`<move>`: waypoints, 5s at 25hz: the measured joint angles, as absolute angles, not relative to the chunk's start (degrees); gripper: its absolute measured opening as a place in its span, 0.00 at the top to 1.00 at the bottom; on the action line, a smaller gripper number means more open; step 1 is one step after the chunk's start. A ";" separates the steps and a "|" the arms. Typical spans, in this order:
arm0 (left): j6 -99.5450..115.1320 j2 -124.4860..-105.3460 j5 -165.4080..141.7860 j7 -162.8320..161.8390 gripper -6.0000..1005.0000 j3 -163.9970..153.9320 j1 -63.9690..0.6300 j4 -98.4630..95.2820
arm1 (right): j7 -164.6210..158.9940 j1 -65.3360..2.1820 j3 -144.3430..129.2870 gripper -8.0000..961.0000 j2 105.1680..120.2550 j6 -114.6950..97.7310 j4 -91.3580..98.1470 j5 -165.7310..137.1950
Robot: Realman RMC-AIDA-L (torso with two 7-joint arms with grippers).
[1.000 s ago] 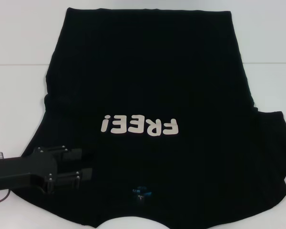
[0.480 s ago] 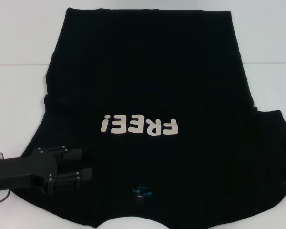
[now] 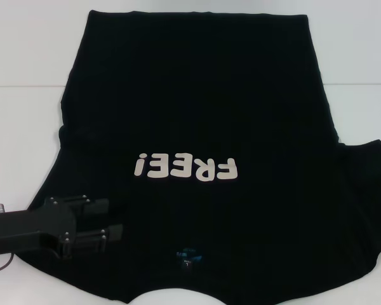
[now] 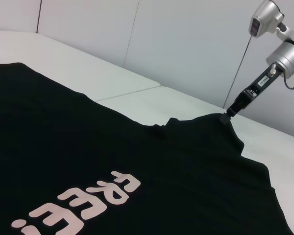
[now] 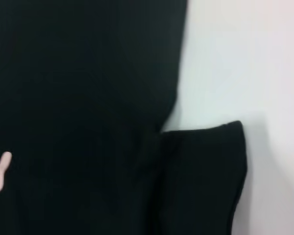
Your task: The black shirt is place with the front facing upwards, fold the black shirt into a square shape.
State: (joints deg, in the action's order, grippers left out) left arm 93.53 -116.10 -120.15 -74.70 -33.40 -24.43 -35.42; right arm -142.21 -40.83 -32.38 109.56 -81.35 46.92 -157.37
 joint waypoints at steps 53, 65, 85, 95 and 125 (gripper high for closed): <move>96.34 -116.20 -119.61 -79.82 0.32 -29.55 -23.44 -34.41 | -126.83 -47.62 -44.46 0.51 113.61 -84.79 40.33 -131.30; 101.03 -110.71 -123.54 -118.40 0.31 -23.14 -22.89 -40.34 | -78.99 -30.05 -43.70 0.17 117.58 -90.99 40.79 -115.51; 90.62 -108.88 -149.28 -144.48 0.32 -25.33 -29.21 -43.96 | -65.31 -27.40 -41.99 0.13 119.68 -83.28 35.02 -115.18; 89.90 -109.05 -148.95 -143.32 0.32 -25.45 -29.49 -43.16 | -65.60 -27.32 -42.01 0.13 119.63 -83.28 34.98 -115.18; 88.23 -109.11 -149.49 -142.65 0.33 -27.10 -31.20 -39.94 | -65.83 -27.16 -42.10 0.13 119.62 -83.69 34.88 -115.22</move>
